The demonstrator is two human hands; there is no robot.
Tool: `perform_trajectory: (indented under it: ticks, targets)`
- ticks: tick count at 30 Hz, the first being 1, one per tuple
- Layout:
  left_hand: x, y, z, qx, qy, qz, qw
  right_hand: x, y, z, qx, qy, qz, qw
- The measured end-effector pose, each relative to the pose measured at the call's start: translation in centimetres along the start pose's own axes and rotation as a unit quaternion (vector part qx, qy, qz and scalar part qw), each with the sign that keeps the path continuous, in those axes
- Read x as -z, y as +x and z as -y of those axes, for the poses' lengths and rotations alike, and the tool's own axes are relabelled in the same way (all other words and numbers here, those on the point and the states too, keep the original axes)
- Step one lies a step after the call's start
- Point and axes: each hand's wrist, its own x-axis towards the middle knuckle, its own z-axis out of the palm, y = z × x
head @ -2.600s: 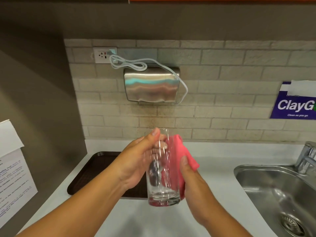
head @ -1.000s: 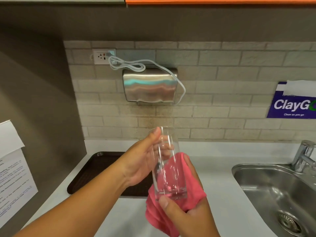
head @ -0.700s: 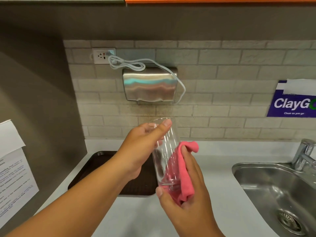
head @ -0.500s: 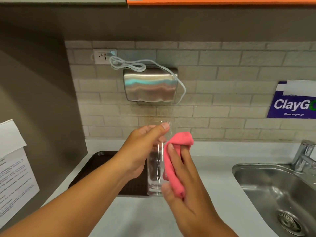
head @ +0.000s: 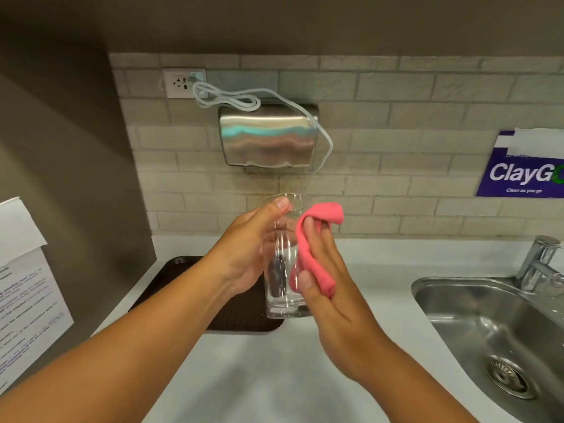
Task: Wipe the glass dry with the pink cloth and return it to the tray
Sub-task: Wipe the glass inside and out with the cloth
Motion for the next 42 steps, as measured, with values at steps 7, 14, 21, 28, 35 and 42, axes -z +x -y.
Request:
perform_trajectory:
  ticks: [7, 14, 21, 28, 35, 42]
  targets:
    - [-0.6, -0.3, 1.2, 0.015, -0.026, 0.038, 0.999, 0.7, 0.5, 0.7, 0.013, -0.133, 0.006, 0.991]
    - [-0.7, -0.8, 1.7, -0.009, -0.03, 0.059, 0.998, 1.6, 2.5, 0.7, -0.011, -0.067, -0.029, 0.997]
    - [0.0, -0.1, 1.4, 0.011, -0.032, 0.039, 0.999, -0.2, 0.0, 0.7, -0.023, -0.045, -0.009, 0.999]
    - [0.8, -0.4, 2.4, 0.044, -0.057, 0.052, 0.996, -1.4, -2.5, 1.5, 0.028, -0.156, 0.029, 0.987]
    - [0.1, -1.3, 3.8, 0.006, -0.023, 0.114, 0.993, 0.3, 0.0, 1.5, -0.016, -0.076, -0.035, 0.996]
    - [0.2, -1.4, 3.1, 0.017, -0.046, 0.072, 0.996, -0.9, -1.2, 1.1, -0.033, 0.011, -0.044, 0.998]
